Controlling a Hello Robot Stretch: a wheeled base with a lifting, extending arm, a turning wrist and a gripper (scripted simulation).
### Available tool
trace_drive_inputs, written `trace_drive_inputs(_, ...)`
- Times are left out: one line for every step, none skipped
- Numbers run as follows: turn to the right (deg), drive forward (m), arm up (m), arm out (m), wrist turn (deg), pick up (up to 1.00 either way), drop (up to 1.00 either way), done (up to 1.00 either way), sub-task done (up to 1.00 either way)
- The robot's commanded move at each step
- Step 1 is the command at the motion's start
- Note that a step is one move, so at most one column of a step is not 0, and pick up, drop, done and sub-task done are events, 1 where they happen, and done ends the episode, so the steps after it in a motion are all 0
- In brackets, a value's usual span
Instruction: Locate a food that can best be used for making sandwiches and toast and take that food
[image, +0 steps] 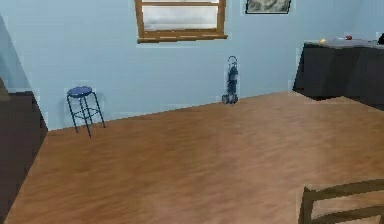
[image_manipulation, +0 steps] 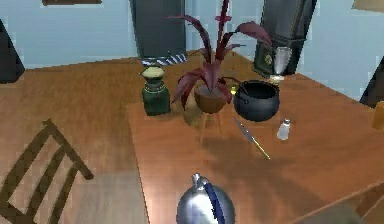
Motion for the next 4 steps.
trace_drive_inputs(15.0,0.00,0.00,0.00,0.0,0.00,0.00,0.00,0.00)
trace_drive_inputs(0.0,0.75,0.00,0.00,0.0,0.00,0.00,0.00,0.00)
trace_drive_inputs(45.0,0.00,0.00,0.00,0.0,0.00,0.00,0.00,0.00)
trace_drive_inputs(6.0,0.00,0.00,0.00,0.0,0.00,0.00,0.00,0.00)
